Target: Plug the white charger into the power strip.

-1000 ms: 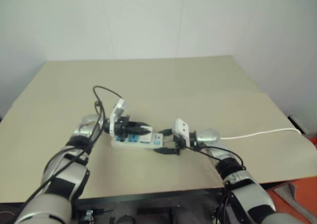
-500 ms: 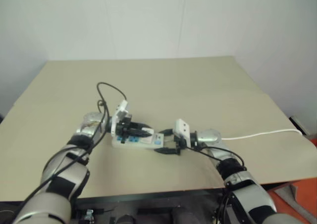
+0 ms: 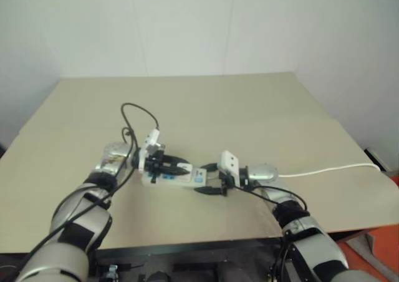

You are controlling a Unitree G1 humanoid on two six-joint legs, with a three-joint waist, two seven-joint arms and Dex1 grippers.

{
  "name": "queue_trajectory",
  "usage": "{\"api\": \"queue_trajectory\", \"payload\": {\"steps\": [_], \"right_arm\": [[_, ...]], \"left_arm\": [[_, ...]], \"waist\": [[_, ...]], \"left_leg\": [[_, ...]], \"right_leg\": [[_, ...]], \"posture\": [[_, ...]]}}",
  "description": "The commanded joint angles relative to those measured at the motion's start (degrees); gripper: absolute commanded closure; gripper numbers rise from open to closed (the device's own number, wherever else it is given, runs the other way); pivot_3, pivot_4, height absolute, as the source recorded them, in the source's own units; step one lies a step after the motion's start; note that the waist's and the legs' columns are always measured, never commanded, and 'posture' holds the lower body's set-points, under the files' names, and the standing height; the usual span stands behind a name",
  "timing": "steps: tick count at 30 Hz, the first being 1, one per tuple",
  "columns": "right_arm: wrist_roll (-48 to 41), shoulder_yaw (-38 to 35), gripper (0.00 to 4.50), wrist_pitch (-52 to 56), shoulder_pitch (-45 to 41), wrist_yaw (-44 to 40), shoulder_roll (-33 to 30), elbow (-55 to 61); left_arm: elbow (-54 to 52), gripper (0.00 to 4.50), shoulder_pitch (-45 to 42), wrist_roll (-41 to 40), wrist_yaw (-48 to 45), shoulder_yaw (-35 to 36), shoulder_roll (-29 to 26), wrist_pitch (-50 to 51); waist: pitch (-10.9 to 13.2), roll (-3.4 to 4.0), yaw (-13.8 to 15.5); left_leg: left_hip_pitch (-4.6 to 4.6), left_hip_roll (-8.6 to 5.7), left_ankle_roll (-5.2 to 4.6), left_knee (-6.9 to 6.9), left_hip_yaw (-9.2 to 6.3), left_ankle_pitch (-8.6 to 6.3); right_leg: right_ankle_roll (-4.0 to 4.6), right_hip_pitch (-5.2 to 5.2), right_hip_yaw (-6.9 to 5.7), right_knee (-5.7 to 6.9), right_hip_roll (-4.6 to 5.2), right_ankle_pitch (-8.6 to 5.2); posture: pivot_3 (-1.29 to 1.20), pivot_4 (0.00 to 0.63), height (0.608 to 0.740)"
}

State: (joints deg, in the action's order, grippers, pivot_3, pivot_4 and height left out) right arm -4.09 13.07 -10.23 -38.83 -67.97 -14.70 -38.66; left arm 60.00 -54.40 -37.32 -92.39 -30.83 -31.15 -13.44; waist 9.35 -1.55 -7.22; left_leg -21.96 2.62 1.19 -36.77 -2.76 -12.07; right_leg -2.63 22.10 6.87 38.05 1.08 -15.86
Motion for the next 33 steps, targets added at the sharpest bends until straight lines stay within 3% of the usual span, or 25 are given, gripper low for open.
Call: {"api": "queue_trajectory", "payload": {"steps": [1,8,12,16,23,33], "right_arm": [[2.33,2.80,1.08,0.84,2.44,-0.98,-0.48,-0.26],[2.33,2.94,1.08,0.97,2.97,-0.68,-0.55,0.49],[2.30,2.89,1.08,1.08,3.28,-0.53,-0.55,0.86],[2.42,3.04,1.08,1.13,3.62,-0.27,-0.65,1.08],[2.70,3.13,1.08,1.40,3.70,0.23,-0.51,1.06],[2.63,3.47,1.08,1.56,3.87,0.80,-0.51,1.14]], "left_arm": [[4.73,3.49,1.84,6.29,-0.11,-4.07,-2.68,-2.42],[8.11,3.49,2.25,9.08,-0.11,-3.48,-2.54,-4.35],[10.12,3.49,3.18,15.25,-0.11,-4.81,-2.91,-11.34],[10.93,3.49,3.08,15.70,-0.11,-2.10,-2.03,-10.71],[11.87,3.49,2.94,17.00,-0.11,2.03,-0.78,-8.82],[11.87,0.38,2.95,19.17,-0.11,8.58,0.44,-9.39]], "waist": [[-0.08,0.03,0.08],[-0.33,0.14,0.19],[-0.65,0.23,0.26],[-0.82,0.32,0.20],[-1.14,0.57,0.29],[-1.28,0.37,0.16]], "left_leg": [[0.00,0.00,0.00,0.00,0.00,0.00],[0.05,0.00,0.00,0.00,0.00,0.00],[0.17,0.00,0.00,0.02,0.00,0.00],[0.91,-0.01,0.01,0.18,0.06,-0.02],[0.93,-0.01,0.00,0.21,0.02,-0.02],[0.89,0.00,0.00,0.52,-0.04,-0.02]], "right_leg": [[0.00,0.00,0.00,0.00,0.00,0.00],[0.00,-0.06,-0.01,-0.01,0.00,-0.02],[0.02,-0.16,0.00,-0.01,0.00,-0.03],[0.16,-0.90,0.04,-0.15,0.00,-0.23],[0.19,-0.94,0.01,-0.15,0.00,-0.30],[0.22,-0.84,0.00,-0.35,-0.03,-0.34]], "posture": [[0.00,0.150,0.740],[0.00,0.150,0.740],[0.00,0.150,0.740],[0.00,0.150,0.740],[0.00,0.150,0.740],[0.00,0.150,0.740]]}}
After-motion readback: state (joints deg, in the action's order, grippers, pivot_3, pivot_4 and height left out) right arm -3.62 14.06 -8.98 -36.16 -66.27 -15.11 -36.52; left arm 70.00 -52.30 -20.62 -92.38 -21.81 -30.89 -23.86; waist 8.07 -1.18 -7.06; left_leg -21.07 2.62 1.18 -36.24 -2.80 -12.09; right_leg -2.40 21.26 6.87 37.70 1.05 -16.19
